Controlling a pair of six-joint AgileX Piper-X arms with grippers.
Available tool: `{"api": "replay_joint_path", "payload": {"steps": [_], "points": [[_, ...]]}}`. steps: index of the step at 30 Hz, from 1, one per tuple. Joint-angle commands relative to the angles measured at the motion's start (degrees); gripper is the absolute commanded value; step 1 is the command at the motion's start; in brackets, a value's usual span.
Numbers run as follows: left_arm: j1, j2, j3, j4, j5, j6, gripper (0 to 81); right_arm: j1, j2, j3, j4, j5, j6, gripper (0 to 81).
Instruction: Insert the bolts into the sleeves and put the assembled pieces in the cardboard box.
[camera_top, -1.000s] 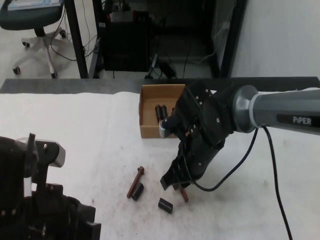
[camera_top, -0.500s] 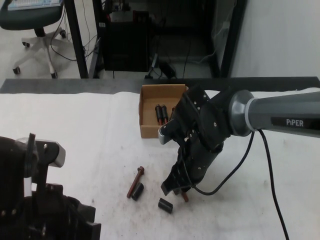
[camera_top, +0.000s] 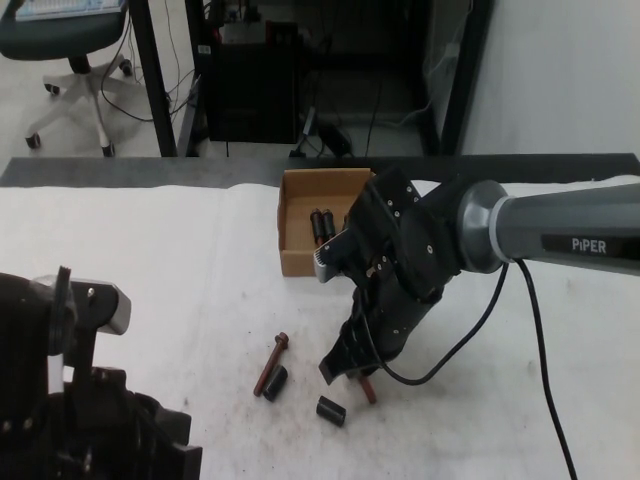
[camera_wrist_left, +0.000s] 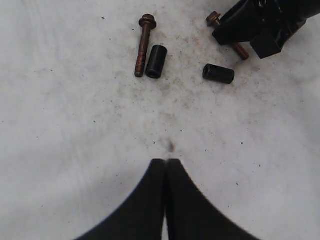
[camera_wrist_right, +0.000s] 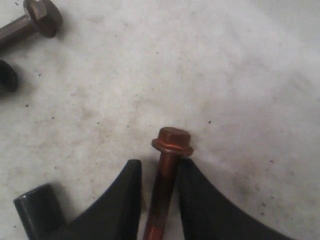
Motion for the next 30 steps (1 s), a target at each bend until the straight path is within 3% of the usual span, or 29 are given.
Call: {"api": "replay_joint_path", "payload": {"steps": [1,6,10,23,30], "points": [[-0.2,-0.7,-0.2,-0.2,0.1,0.0,0.2,-0.4,0.3,-0.6,-0.2,0.0,-0.3,20.0],[-0.2,-0.7,-0.2,0.1,0.1,0.0,0.2,-0.5,2.0,-0.6,1.7,0.1,-0.3,13.5],[-0.2,-0.7,-0.2,1.6,0.0,0.0,0.2,-0.5,2.6,-0.6,2.4,4.2,-0.3,0.9],[-0.2,-0.7,-0.2,1.8,0.1,0.2,0.2,-0.9,-4.0,-4.7,6.9,7.4,0.7,0.8],[-0.2,0.0,-0.2,-3.7,14.6,4.5,0.2,-3.7,-17.7,-4.4,3.6,3.9,7.6,0.8]]}}
